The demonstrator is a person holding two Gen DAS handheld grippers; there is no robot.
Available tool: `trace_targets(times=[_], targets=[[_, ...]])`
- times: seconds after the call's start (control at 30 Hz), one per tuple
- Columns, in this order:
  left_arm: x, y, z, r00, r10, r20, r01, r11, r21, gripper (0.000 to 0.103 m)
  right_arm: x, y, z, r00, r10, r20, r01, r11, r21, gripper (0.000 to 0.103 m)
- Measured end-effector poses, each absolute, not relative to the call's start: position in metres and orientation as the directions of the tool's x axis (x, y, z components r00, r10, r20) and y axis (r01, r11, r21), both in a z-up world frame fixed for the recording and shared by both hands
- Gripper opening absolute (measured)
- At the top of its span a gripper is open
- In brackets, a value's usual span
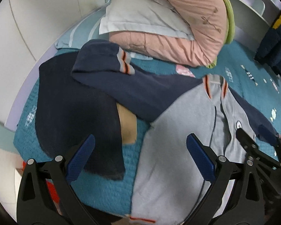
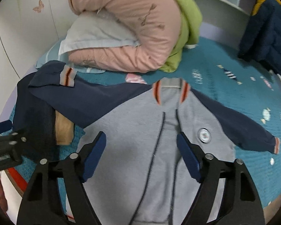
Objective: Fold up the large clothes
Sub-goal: 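Move the left tool to the navy sleeve cuff and grasp it, then lift the navy sleeve with the left tool and fold it across the jacket body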
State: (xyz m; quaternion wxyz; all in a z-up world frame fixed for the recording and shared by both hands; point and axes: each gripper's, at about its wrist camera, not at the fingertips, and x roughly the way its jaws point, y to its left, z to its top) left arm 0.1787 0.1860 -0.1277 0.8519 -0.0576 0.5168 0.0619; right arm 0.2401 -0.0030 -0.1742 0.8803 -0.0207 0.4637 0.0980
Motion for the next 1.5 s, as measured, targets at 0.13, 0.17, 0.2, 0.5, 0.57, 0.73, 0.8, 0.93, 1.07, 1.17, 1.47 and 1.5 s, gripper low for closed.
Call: trace_targets(times=[0.13,0.17,0.2,0.5,0.57,0.73,0.8,0.93,1.07,1.17,1.47,1.5], targets=[[0.207,0.204,-0.129,0.462,0.053,-0.885,-0.144,0.989,-0.015,0.098,0.278,0.013,-0.192,0.502,0.209,-0.839,-0.223,0.969,0.108,0.053],[0.216,0.211,-0.129,0.457,0.050,-0.888,-0.145,0.989,-0.018,0.098,0.290,0.018,-0.199,0.475,0.228,-0.850,-0.233,0.964,0.128,0.049],[0.224,0.217,-0.129,0.460,0.031,-0.887,-0.141,0.989,-0.039,0.098,0.299,0.022,-0.204,0.453,0.246,-0.857,-0.239,0.960,0.148,0.047],[0.285,0.252,-0.127,0.466,-0.076,-0.881,-0.086,0.988,-0.131,0.098,0.355,0.056,-0.271,0.265,0.275,-0.924,-0.243,0.947,0.212,0.035],[0.300,0.252,-0.132,0.452,-0.078,-0.888,-0.051,0.992,-0.114,0.098,0.362,0.062,-0.284,0.233,0.283,-0.930,-0.243,0.943,0.226,0.034],[0.334,0.256,-0.157,0.386,-0.085,-0.919,0.050,0.996,-0.071,0.098,0.377,0.083,-0.313,0.140,0.322,-0.936,-0.283,0.919,0.274,0.034],[0.342,0.252,-0.165,0.368,-0.034,-0.929,0.098,0.995,0.003,0.098,0.383,0.087,-0.326,0.111,0.303,-0.947,-0.270,0.926,0.264,0.034],[0.353,0.244,-0.180,0.317,-0.023,-0.948,0.186,0.982,0.039,0.098,0.395,0.084,-0.346,0.070,0.326,-0.943,-0.217,0.927,0.305,0.034],[0.365,0.238,-0.205,0.270,0.042,-0.962,0.209,0.973,0.101,0.098,0.395,0.084,-0.345,0.065,0.330,-0.942,-0.221,0.925,0.309,0.036],[0.366,0.229,-0.216,0.307,0.102,-0.946,0.239,0.954,0.181,0.095,0.392,0.084,-0.344,0.074,0.335,-0.939,-0.233,0.922,0.310,0.036],[0.370,0.256,-0.201,0.366,0.169,-0.915,0.099,0.971,0.219,0.010,0.377,0.085,-0.346,0.093,0.336,-0.937,-0.222,0.925,0.310,0.036],[0.369,0.259,-0.198,0.367,0.158,-0.917,0.106,0.972,0.209,0.010,0.375,0.084,-0.346,0.094,0.339,-0.936,-0.219,0.924,0.312,0.036]])
